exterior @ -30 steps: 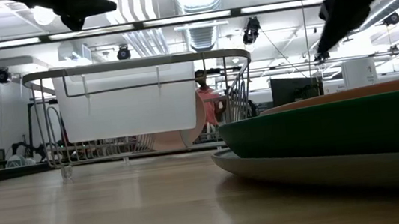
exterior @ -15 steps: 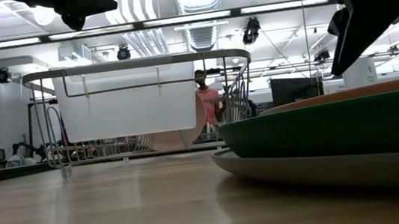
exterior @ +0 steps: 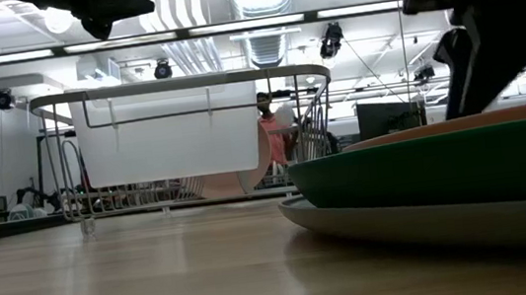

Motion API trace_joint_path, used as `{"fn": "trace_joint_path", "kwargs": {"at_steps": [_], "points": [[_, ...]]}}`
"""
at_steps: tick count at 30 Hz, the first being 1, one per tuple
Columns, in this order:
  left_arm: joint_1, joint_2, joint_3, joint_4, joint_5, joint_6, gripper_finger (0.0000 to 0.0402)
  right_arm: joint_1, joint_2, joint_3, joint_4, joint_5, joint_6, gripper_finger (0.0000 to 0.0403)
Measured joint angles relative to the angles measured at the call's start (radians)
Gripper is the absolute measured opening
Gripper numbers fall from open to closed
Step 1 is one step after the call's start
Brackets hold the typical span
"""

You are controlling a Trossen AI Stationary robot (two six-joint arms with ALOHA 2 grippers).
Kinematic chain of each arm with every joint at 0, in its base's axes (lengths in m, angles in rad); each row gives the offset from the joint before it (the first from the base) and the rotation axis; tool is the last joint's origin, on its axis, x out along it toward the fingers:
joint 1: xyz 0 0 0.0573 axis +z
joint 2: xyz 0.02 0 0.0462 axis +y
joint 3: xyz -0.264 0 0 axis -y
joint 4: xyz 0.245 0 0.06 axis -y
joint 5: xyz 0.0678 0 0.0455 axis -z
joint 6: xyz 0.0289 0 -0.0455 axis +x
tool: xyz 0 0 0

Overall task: Sort dishes
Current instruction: Put the light orange plate in the dish rack

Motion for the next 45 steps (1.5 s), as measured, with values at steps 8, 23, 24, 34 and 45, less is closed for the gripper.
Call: {"fn": "trace_joint_path", "kwargs": {"at_steps": [8, 23, 24, 34, 45], "points": [[0.000, 0.004, 0.000, 0.000, 0.000, 0.000, 0.0000, 0.007, 0.082, 0.000, 0.011, -0.014, -0.003, 0.0204], [0.000, 0.004, 0.000, 0.000, -0.001, 0.000, 0.0000, 0.006, 0.088, 0.000, 0.010, -0.026, -0.005, 0.0141], [0.000, 0.004, 0.000, 0.000, -0.001, 0.000, 0.0000, 0.006, 0.088, 0.000, 0.008, -0.026, -0.005, 0.0132], [0.000, 0.004, 0.000, 0.000, -0.001, 0.000, 0.0000, 0.005, 0.084, 0.000, -0.012, -0.019, -0.006, 0.0019], [0.000, 0.004, 0.000, 0.000, -0.002, 0.000, 0.0000, 0.004, 0.030, 0.001, -0.063, -0.027, 0.015, 0.0012]]}}
